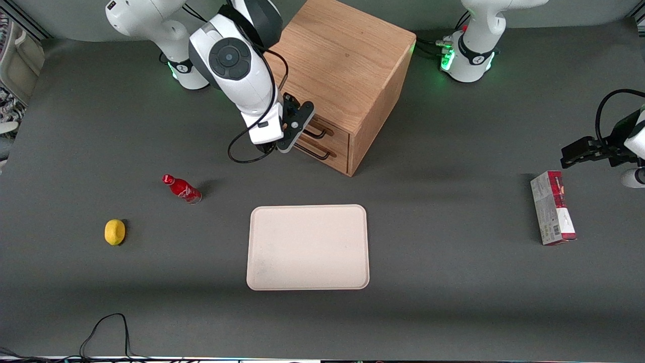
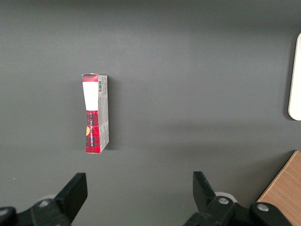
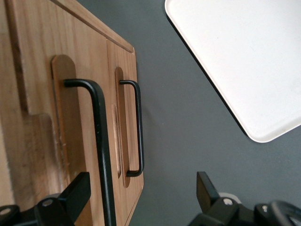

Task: Open upper drawer

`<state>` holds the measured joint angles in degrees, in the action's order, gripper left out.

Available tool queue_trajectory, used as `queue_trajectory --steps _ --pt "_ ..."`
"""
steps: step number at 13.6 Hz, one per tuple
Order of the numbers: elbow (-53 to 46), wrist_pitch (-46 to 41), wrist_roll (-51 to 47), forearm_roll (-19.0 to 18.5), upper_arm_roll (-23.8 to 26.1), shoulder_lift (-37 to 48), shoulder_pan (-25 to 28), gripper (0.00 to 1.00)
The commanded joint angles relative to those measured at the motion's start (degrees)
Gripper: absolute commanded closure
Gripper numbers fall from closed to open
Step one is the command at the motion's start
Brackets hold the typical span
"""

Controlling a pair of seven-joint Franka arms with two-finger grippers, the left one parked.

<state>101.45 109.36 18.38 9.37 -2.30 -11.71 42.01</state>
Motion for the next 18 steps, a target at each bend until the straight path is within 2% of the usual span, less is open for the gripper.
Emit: queue_trajectory --steps 1,9,18 --pt "0.33 1.65 1.57 0.83 -0.69 -1.03 0.88 0.00" --pt "0.33 3.49 1.48 -1.63 -0.69 -3.58 0.71 0.00" --pt "-0.99 4.55 1.57 -1.81 -1.92 -5.25 -0.96 0.00"
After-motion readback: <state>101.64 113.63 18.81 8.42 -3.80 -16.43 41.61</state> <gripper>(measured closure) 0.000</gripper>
